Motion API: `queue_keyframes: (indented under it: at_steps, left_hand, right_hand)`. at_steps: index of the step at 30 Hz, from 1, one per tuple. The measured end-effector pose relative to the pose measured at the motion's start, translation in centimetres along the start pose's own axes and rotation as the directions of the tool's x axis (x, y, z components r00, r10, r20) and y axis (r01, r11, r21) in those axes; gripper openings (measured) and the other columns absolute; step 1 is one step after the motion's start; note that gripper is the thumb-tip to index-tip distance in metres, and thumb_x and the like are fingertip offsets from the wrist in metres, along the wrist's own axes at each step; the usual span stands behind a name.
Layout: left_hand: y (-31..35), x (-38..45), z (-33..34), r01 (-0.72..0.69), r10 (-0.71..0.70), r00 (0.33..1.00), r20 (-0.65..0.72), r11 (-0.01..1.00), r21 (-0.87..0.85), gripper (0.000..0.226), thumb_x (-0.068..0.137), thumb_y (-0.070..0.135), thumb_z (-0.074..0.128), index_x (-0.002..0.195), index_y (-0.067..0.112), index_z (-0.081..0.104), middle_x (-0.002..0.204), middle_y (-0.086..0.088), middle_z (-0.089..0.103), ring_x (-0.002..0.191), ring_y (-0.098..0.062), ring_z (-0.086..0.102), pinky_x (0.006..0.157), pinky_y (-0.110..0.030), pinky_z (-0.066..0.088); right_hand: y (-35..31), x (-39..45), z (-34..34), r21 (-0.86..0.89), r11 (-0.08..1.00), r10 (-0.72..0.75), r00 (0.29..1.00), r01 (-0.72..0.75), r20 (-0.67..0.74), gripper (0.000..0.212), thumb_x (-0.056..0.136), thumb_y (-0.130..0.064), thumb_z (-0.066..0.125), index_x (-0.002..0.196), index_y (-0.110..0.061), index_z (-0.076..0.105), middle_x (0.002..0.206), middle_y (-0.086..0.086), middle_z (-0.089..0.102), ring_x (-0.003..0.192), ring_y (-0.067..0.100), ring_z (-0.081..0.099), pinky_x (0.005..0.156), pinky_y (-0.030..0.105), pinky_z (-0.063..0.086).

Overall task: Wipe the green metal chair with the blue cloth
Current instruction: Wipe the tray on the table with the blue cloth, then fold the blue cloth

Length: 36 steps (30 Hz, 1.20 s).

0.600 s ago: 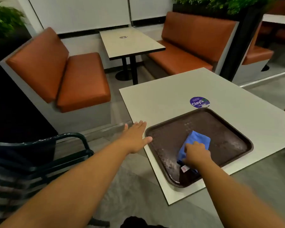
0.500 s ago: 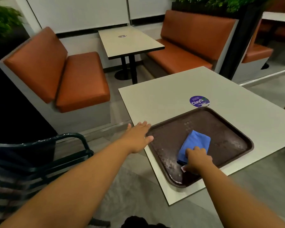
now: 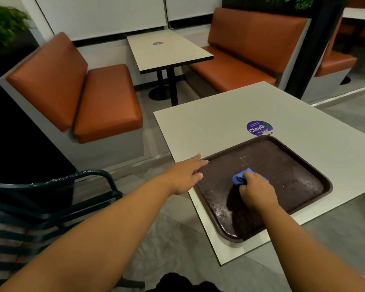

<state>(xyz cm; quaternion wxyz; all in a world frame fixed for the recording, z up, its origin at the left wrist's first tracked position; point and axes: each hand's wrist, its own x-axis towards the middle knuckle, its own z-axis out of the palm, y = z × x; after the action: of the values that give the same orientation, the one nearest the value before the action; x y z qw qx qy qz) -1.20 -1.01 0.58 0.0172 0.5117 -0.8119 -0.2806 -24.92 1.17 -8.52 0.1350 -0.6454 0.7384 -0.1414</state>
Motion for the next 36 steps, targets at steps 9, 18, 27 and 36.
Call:
queue_keyframes:
  at_steps: [9,18,27,36]
  left_hand:
    - [0.4,-1.4,-1.6,0.020,0.008,0.998,0.058,0.880,-0.474,0.085,0.072,0.019,0.081,0.142,0.033,0.036,0.139,0.011,0.048,0.115,-0.011,0.054,0.095,-0.026,0.044]
    - [-3.3,-6.8,-3.3,0.253,-0.109,0.966,0.233,0.567,-0.784,0.028,0.083,0.020,0.069,0.110,0.010,0.065,0.116,-0.014,0.067,0.109,-0.029,0.063,0.101,-0.043,0.046]
    - [-7.7,-14.9,-3.7,0.290,-0.387,0.912,0.135,0.379,-0.879,0.027,0.091,0.017,0.061,0.117,0.008,0.061,0.115,-0.013,0.068,0.108,-0.029,0.063,0.099,-0.044,0.047]
    - [-9.5,-22.6,-2.2,-0.002,-0.544,0.837,-0.052,0.091,-0.996,0.040,0.090,0.018,0.058,0.129,0.013,0.053,0.125,-0.013,0.063,0.115,-0.029,0.060,0.096,-0.041,0.049]
  right_hand:
    - [-8.8,0.3,-10.4,0.508,0.835,-0.371,0.898,0.211,0.238,0.003,0.077,-0.015,0.055,0.078,-0.012,0.054,0.070,0.004,0.057,0.063,0.016,0.047,0.059,0.030,0.038]
    - [-13.3,0.3,-9.3,0.751,0.616,-0.657,0.681,0.239,0.323,0.062,0.067,-0.021,0.085,0.119,-0.027,0.052,0.109,-0.001,0.067,0.099,0.016,0.066,0.086,0.033,0.055]
    - [-21.5,-1.3,-6.0,0.705,0.562,-0.737,0.648,0.433,0.189,0.016,0.094,-0.039,0.055,0.096,-0.028,0.066,0.088,-0.007,0.069,0.083,0.014,0.065,0.075,0.033,0.055]
    - [-26.3,-7.1,-0.4,0.650,0.465,-0.562,0.367,-0.601,0.742,0.044,0.081,-0.047,0.064,0.106,-0.011,0.068,0.086,0.007,0.072,0.081,0.022,0.068,0.072,0.036,0.056]
